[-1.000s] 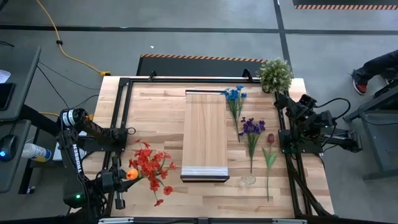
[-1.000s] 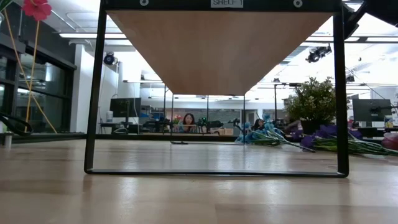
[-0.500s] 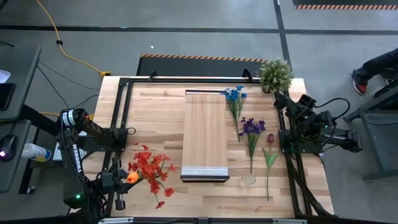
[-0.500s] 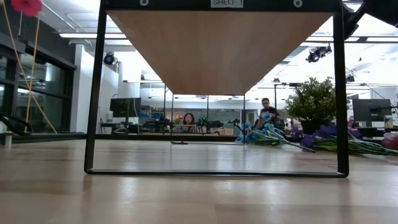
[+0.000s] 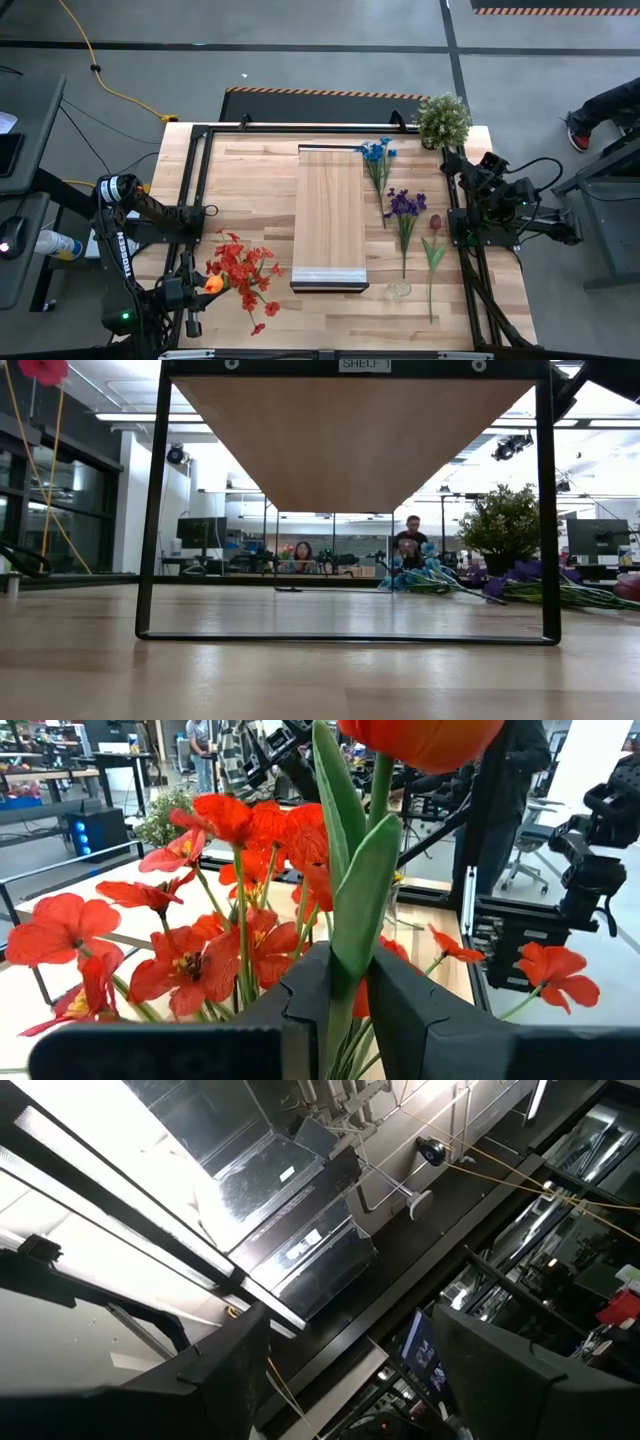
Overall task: Pick and place flowers into a vace then onto a shelf
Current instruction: Put the light orange flower into the left transparent vase
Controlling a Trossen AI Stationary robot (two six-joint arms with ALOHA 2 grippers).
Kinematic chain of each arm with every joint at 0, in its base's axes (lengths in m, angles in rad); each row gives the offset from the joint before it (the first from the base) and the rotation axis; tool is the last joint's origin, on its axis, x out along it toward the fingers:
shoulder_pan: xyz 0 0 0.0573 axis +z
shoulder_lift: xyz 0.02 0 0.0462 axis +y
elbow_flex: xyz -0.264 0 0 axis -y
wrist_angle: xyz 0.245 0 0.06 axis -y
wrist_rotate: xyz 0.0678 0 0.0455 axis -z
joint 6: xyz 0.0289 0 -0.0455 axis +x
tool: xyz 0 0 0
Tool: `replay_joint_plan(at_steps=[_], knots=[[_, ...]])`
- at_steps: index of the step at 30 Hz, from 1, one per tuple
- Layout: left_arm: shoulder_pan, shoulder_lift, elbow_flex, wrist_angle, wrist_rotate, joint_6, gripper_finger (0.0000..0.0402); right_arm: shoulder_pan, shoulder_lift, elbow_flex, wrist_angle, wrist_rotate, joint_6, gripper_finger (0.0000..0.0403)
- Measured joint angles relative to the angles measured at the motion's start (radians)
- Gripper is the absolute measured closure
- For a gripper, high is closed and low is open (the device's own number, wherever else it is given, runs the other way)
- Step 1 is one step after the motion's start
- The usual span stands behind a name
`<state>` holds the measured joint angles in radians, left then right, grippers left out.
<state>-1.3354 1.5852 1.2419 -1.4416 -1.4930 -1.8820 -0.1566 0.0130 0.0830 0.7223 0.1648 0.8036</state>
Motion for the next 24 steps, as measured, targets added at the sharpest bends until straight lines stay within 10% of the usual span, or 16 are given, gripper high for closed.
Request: replay_joint_plan(at_steps=[24], knots=[[0.0, 0.0, 0.0, -0.001, 0.073, 0.048, 0.028, 0.0, 0.0, 0.0, 0.0, -0.016, 0.001, 0.0136]])
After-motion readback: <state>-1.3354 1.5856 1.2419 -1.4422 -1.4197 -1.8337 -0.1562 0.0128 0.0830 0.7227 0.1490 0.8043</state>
